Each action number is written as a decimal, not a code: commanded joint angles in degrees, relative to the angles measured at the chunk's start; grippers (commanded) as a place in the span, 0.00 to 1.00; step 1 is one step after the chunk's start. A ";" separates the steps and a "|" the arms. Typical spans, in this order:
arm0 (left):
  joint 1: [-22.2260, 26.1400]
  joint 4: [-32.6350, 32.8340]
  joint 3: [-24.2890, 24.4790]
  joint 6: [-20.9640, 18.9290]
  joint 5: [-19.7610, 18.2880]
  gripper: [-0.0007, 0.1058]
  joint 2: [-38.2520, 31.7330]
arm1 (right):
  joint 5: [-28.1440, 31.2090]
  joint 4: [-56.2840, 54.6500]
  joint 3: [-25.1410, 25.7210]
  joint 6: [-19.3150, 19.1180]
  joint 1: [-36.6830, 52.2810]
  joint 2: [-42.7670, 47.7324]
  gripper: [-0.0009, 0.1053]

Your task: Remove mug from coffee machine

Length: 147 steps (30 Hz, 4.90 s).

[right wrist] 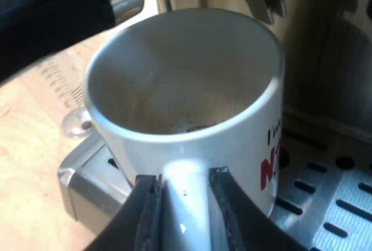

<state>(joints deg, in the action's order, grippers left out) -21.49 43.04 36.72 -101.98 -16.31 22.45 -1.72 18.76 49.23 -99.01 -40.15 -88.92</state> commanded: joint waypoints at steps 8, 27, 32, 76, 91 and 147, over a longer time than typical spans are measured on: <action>-0.34 -0.80 0.48 -0.70 -0.32 0.75 0.09 | 0.71 -1.01 -6.49 0.27 -0.23 7.06 0.01; -0.34 -0.80 0.48 -0.70 -0.32 0.75 0.09 | 3.09 -15.28 -12.22 0.27 -0.23 25.70 0.01; -0.34 -0.80 0.48 -0.70 -0.32 0.75 0.09 | 3.09 -17.58 -12.22 0.27 -0.23 28.03 0.01; -8.65 -3.13 -3.23 -1.74 -14.40 0.75 0.09 | 32.40 -27.43 -19.68 0.27 0.61 45.75 0.01; -12.33 -3.13 -3.23 -1.74 -14.40 0.75 0.09 | 18.52 -9.87 -26.24 -0.19 21.60 43.87 0.01; -12.33 -3.13 -3.23 -1.50 -9.23 0.75 0.09 | 14.64 -3.10 -28.35 1.52 23.29 25.17 0.63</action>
<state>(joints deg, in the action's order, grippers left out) -33.58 40.56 33.35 -103.26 -26.77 22.45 12.72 17.81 20.41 -97.64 -16.87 -65.07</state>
